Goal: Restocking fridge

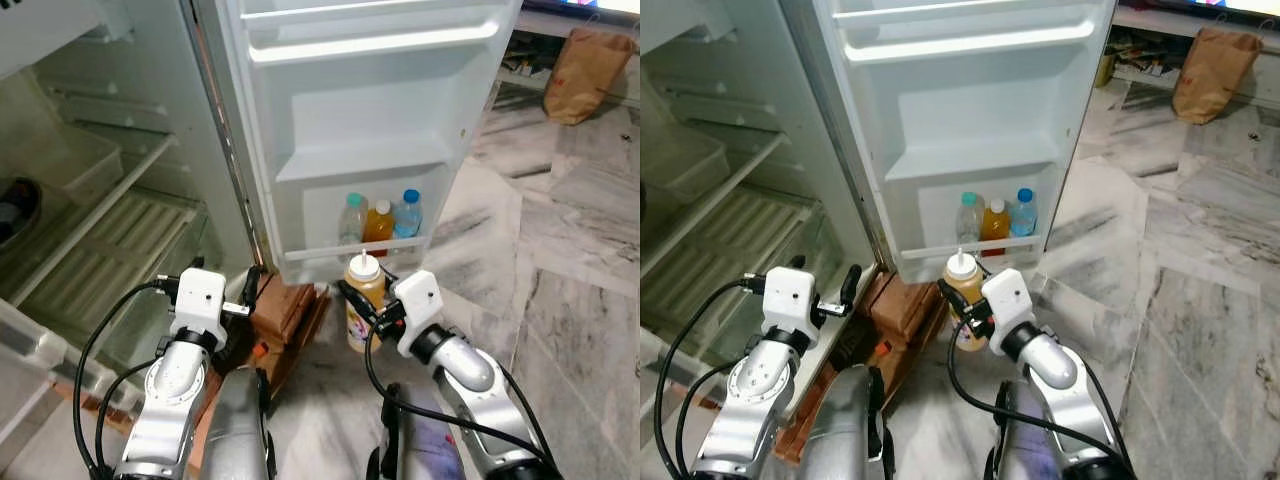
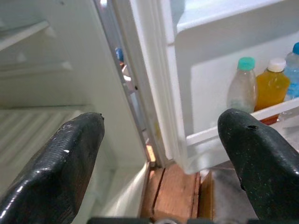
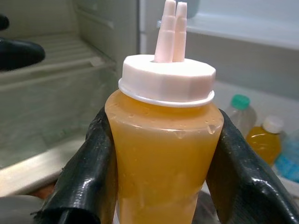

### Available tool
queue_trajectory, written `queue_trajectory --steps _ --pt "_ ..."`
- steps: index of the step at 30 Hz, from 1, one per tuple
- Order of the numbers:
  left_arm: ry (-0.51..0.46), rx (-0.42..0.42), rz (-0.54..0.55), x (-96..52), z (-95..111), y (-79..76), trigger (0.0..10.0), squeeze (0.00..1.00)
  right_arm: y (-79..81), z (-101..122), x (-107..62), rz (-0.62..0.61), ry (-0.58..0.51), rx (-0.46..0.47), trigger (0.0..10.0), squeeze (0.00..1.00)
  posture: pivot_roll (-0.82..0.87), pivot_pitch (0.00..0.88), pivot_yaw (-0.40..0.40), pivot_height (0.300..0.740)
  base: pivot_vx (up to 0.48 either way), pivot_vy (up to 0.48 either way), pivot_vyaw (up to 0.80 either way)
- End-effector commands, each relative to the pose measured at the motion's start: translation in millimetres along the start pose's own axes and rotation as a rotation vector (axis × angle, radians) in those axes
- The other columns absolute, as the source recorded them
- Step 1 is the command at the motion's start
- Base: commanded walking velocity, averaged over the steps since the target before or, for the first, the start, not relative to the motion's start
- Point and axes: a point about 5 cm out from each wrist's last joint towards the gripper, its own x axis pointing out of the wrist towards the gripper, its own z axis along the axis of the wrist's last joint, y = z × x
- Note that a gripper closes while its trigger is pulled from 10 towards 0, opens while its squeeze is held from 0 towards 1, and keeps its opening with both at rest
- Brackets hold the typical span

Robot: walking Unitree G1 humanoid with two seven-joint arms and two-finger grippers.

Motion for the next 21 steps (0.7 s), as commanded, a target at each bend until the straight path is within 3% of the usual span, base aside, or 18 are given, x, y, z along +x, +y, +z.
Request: queue_trajectory --steps 1,14,16,21 --pt "-0.013 0.003 0.0 0.0 2.9 1.8 10.0 0.0 0.8 11.3 4.6 0.013 -0.054 -0.027 10.0 0.0 0.05 0.095 0.017 0.612 0.266 0.0 0.0" --pt "-0.015 0.002 0.0 0.8 2.8 1.5 10.0 0.0 -1.3 13.0 5.2 -0.001 -0.069 -0.013 10.0 0.0 0.05 0.094 0.016 0.612 0.261 0.0 0.0" --pt "-0.014 0.0 -0.002 1.0 2.7 1.1 10.0 0.0 -0.6 14.1 5.4 0.013 -0.068 -0.063 10.0 0.0 0.05 0.095 0.016 0.612 0.0 0.0 0.8" --pt "-0.014 0.0 -0.004 1.3 2.7 0.8 10.0 0.0 -0.5 14.9 5.7 0.015 -0.078 -0.052 10.0 0.0 0.05 0.096 0.016 0.612 0.0 0.0 0.8"
